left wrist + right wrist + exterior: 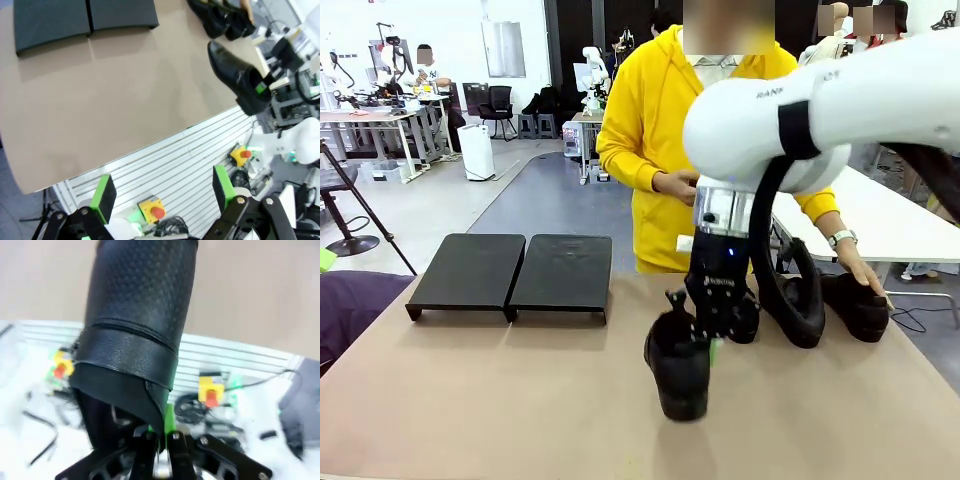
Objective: Organize the shoes by placing them on the stand.
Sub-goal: Pick up one Shoe and place it in the middle of the table.
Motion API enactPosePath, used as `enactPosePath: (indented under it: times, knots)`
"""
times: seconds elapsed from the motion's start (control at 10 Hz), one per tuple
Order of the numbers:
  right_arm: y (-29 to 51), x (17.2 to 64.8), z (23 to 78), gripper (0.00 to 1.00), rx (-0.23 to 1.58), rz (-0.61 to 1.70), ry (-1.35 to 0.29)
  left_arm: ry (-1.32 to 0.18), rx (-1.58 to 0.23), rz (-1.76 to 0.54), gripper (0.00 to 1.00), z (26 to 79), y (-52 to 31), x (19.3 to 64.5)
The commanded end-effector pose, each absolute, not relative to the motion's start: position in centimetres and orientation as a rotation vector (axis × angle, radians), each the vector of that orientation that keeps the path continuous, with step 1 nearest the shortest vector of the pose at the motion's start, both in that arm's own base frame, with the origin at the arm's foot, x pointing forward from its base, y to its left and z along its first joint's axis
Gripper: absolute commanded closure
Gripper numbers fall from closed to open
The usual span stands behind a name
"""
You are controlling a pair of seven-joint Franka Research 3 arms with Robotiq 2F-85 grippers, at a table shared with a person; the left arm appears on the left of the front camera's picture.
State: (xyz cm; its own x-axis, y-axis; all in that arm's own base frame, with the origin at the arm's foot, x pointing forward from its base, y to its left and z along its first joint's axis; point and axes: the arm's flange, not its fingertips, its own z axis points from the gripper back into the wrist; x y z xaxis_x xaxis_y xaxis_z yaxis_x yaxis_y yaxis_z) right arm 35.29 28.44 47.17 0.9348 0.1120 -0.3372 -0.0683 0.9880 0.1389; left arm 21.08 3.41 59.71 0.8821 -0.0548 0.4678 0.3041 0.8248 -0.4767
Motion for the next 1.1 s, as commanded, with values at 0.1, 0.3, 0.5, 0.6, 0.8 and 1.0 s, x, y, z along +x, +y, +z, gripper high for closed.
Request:
enactPosePath:
  times: [0.1,0.3,0.5,0.6,0.8,1.0]
  knots:
    - [28.4,35.3,47.2,1.00,0.126,0.092,0.352,-0.467,-0.582,-0.210,0.00,59.6,3.4,21.1]
    - [28.4,35.3,47.2,1.00,0.126,0.092,0.352,-0.467,-0.582,-0.210,0.00,59.6,3.4,21.1]
    - [30.8,35.5,45.5,1.00,0.137,0.144,0.331,-0.467,-0.582,-0.210,0.00,59.6,3.4,21.1]
    - [34.0,35.0,43.9,1.00,0.131,0.165,0.275,-0.467,-0.582,-0.210,0.00,59.6,3.4,21.1]
    - [37.1,36.8,39.8,1.00,0.153,0.144,0.202,-0.467,-0.582,-0.210,0.00,59.6,3.4,21.1]
    - [38.4,39.1,36.9,1.00,0.133,0.133,0.192,-0.467,-0.582,-0.210,0.00,59.6,3.4,21.1]
